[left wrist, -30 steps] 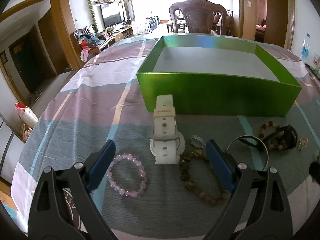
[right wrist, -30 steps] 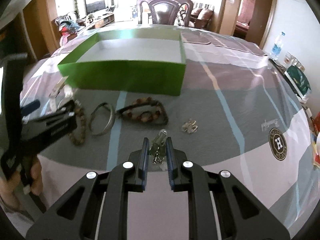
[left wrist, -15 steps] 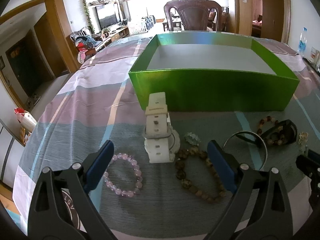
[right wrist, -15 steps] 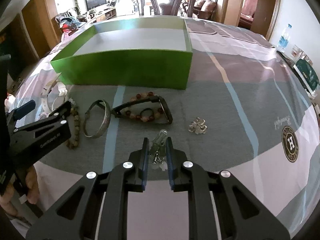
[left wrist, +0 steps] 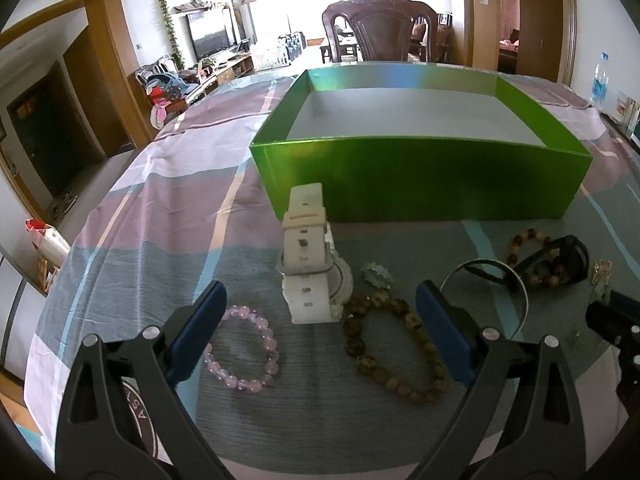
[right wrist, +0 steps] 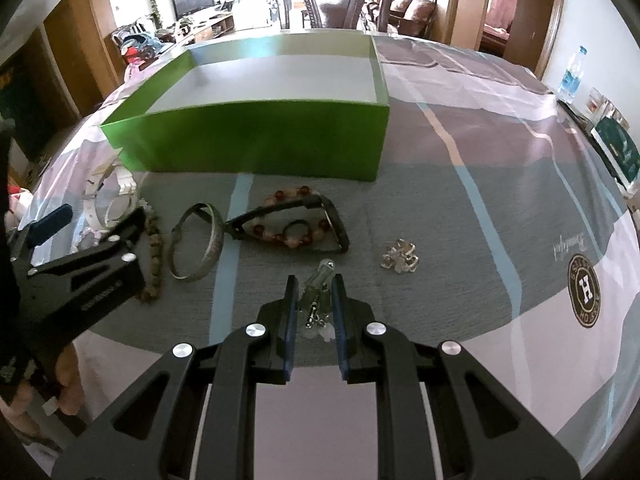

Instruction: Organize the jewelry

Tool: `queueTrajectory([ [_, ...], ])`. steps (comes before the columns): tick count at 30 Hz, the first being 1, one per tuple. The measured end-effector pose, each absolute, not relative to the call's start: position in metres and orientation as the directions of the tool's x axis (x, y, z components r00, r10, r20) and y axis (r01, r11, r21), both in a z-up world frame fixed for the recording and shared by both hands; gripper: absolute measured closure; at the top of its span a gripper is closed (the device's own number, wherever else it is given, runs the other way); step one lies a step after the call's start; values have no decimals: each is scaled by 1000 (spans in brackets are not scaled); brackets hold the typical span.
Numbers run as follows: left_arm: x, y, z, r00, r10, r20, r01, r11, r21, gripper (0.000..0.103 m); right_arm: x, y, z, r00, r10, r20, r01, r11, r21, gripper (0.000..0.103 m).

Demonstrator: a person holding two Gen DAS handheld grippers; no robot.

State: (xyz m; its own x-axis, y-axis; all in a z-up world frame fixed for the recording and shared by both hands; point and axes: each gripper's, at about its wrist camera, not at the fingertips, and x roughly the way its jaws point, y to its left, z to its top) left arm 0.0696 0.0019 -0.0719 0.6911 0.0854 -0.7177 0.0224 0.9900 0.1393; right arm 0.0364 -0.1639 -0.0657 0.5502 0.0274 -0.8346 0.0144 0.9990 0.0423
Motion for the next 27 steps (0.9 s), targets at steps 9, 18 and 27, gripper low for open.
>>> queueTrajectory([
  [9,72,7,-72,682,76,-727,14,993,117,8,41,-163,-60,541,107,-834,-46,994,97,86],
  [18,73,14,-74,662,19,-749,33,998,55,8,48,-185,-49,576,127,-807,-79,992,100,71],
  [27,71,19,-70,675,-2,-737,16,1000,12,22,67,-194,-64,592,184,-784,-99,983,156,70],
])
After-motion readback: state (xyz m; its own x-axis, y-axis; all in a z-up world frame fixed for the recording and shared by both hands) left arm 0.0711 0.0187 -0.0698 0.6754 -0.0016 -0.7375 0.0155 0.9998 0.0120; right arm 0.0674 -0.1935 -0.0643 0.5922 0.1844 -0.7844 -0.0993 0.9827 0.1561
